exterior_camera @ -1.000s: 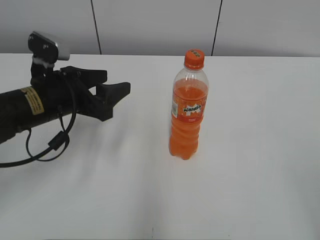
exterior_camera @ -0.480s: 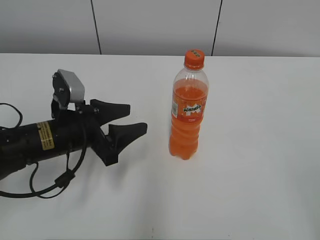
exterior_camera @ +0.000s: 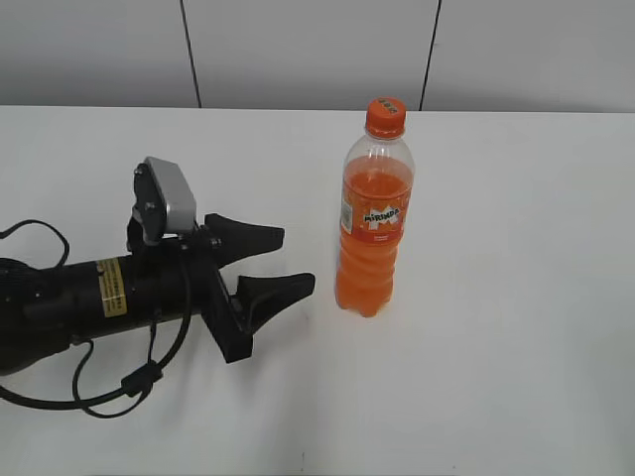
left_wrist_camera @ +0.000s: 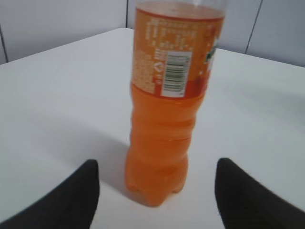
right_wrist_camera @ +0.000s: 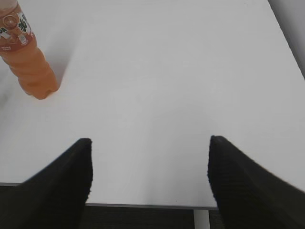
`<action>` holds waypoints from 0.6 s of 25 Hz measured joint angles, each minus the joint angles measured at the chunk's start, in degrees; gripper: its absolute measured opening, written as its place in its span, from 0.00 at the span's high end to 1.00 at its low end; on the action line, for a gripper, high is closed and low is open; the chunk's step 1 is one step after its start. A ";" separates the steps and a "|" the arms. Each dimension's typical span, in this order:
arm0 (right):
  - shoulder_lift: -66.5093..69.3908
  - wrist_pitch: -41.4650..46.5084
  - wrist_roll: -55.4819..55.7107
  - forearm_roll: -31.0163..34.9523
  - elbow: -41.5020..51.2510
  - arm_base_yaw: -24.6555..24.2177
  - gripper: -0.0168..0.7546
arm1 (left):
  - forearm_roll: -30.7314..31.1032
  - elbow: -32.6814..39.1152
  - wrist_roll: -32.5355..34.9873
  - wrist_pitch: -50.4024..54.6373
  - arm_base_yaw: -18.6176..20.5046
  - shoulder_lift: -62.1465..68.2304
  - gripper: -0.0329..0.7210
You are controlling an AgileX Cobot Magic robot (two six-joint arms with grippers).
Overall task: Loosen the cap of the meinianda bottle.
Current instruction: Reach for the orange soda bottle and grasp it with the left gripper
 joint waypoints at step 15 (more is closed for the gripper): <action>0.00 -0.05 0.00 0.00 0.00 0.00 0.25 | -5.75 -1.93 0.79 -0.06 -2.86 2.71 0.16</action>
